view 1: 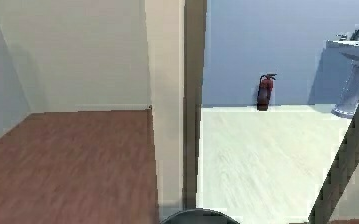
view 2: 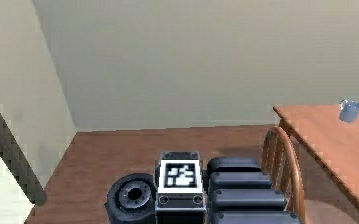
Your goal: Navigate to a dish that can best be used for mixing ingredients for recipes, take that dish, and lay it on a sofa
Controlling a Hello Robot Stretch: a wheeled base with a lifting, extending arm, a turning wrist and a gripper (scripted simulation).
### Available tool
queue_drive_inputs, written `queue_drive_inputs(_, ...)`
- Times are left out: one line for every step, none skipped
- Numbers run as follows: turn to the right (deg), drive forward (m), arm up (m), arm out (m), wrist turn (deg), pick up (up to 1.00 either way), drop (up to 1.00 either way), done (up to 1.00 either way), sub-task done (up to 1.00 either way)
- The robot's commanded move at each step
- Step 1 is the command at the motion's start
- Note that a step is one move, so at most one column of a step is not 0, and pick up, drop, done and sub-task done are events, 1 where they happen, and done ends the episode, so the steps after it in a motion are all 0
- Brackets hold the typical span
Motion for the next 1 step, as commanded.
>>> queue_drive_inputs(0.0, 0.15, 0.00, 0.00, 0.0, 0.00, 0.00, 0.00, 0.00)
